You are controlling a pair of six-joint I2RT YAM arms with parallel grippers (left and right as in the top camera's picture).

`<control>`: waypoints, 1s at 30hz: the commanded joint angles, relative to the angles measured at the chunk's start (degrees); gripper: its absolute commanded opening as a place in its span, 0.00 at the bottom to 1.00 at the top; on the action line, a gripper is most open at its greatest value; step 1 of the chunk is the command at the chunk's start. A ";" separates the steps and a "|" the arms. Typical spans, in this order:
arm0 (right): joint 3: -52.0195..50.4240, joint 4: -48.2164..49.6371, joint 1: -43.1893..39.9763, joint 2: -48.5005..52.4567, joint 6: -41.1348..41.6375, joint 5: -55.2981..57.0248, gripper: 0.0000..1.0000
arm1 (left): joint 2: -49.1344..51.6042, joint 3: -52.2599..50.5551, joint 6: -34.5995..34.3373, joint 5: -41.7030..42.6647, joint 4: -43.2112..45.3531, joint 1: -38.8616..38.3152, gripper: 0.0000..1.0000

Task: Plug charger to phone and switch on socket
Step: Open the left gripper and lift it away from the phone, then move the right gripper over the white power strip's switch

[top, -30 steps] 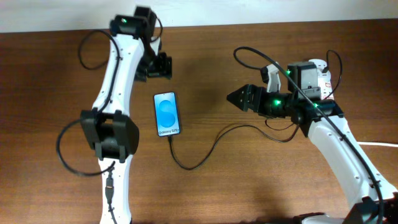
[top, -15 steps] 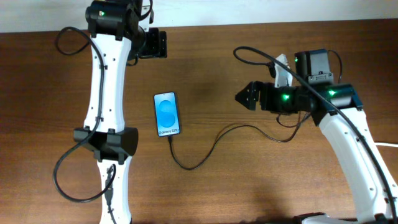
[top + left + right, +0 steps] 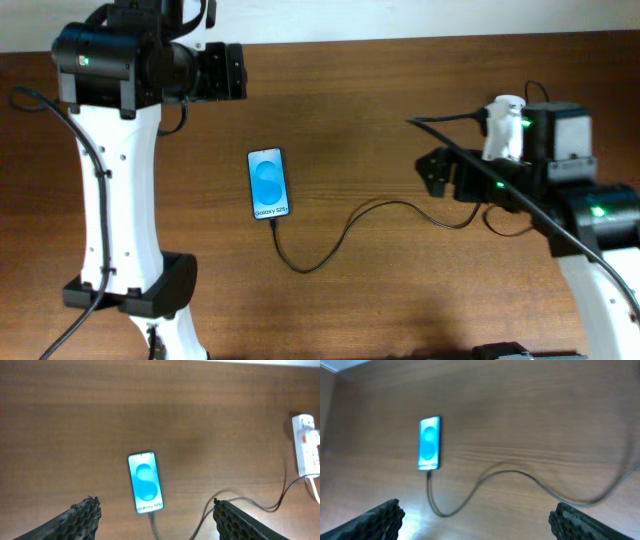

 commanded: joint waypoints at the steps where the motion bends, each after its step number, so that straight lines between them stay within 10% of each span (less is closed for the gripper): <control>1: 3.50 -2.91 -6.93 -2.93 -0.61 3.08 0.98 | -5.20 -4.76 -0.50 -1.38 -0.02 0.24 0.78; 16: 22.64 -6.99 -42.73 8.41 -0.85 6.64 0.98 | -8.81 -8.00 -0.52 -3.43 -0.02 0.24 0.99; 30: 22.62 2.27 -45.97 31.52 -6.49 -0.87 0.98 | -8.81 -8.00 -0.52 -3.43 0.00 0.24 0.99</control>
